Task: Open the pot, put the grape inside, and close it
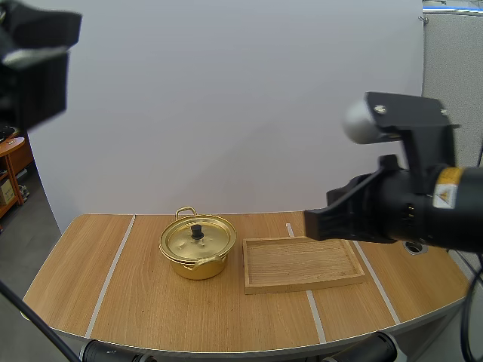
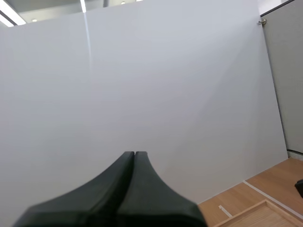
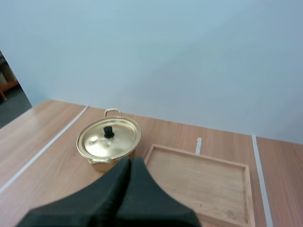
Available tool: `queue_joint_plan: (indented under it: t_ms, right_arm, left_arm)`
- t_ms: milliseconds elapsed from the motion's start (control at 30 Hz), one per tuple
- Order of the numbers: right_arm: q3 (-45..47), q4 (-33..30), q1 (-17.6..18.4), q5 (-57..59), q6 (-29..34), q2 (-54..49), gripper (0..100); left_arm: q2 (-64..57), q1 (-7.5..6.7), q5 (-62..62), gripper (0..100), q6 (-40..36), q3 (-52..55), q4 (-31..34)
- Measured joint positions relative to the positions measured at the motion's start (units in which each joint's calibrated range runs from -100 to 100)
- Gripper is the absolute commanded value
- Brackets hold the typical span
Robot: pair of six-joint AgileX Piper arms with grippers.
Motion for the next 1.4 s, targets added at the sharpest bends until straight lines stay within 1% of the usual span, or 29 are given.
queue_joint_plan:
  t_ms: [100, 167, 233, 300, 433, 467, 533, 567, 667, 800, 900, 1000, 1167, 1267, 1300, 1367, 1400]
  right_arm:
    - [0.0, 0.0, -0.4, -3.6, 0.0, -5.0, 0]
    - [0.0, 0.0, -0.9, -6.4, 0.0, -6.2, 0]
    - [0.0, -0.1, -2.1, -9.3, 0.1, -6.8, 0]
    - [0.0, -0.1, -2.7, -10.4, 0.1, -6.8, 0]
    - [0.0, 0.0, -4.0, -12.7, 0.1, -6.8, 0]
    - [0.0, 0.4, -5.5, -16.1, 0.1, -6.8, 0]
    - [0.0, 0.5, -7.0, -18.1, 0.1, -6.8, 0]
    - [0.0, 0.5, -7.4, -22.4, 0.1, -6.8, 0]
    - [0.5, 0.5, -7.9, -25.5, 0.1, -6.8, 0]
    - [1.7, 0.6, -8.1, -27.9, 0.1, -6.8, 0]
    - [4.2, 0.6, -8.1, -29.7, -0.7, -6.8, 0]
    - [8.0, 0.6, -8.1, -32.6, -1.8, -6.8, 0]
    - [11.3, 0.6, -8.1, -37.7, -1.9, -6.8, 0]
    - [12.2, 0.6, -8.1, -39.8, -1.9, -6.8, 0]
    - [13.3, 0.6, -8.1, -40.5, -1.9, -6.8, 0]
    - [15.7, 0.6, -8.1, -46.3, -1.9, -6.8, 0]
    - [17.0, 0.6, -8.1, -48.2, -1.9, -6.8, 0]
  left_arm:
    - [-2.1, 0.00, -1.8, 0, -2.1, 2.6, 1.3]
    - [-4.6, 0.00, -5.1, 0, -5.3, 6.6, 4.3]
    - [-7.2, 0.00, -9.1, 0, -9.3, 11.3, 8.3]
    - [-8.2, 0.00, -11.2, 0, -11.1, 13.4, 9.8]
    - [-10.3, 0.00, -13.3, 0, -12.6, 17.0, 11.5]
    - [-11.7, 0.00, -14.8, 0, -13.2, 19.7, 12.5]
    - [-13.1, 0.00, -17.0, 0, -13.6, 22.9, 12.8]
    - [-13.7, 0.00, -19.2, 0, -13.7, 26.2, 12.9]
    - [-13.7, 0.98, -19.5, 0, -13.8, 29.4, 13.5]
    - [-13.7, 1.50, -19.6, 0, -14.2, 30.2, 13.6]
    - [-13.7, 2.29, -19.6, 0, -14.9, 30.6, 13.7]
    - [-13.7, 4.47, -21.2, 0, -16.1, 31.7, 13.9]
    - [-13.8, 4.79, -27.4, 0, -16.7, 35.0, 14.0]
    - [-13.8, 4.81, -28.2, 0, -16.9, 36.1, 14.0]
    - [-13.8, 4.88, -30.3, 0, -16.9, 36.9, 14.0]
    - [-13.8, 4.88, -33.2, 0, -17.0, 39.9, 14.0]
    - [-13.9, 4.88, -39.9, 0, -17.2, 43.2, 14.0]
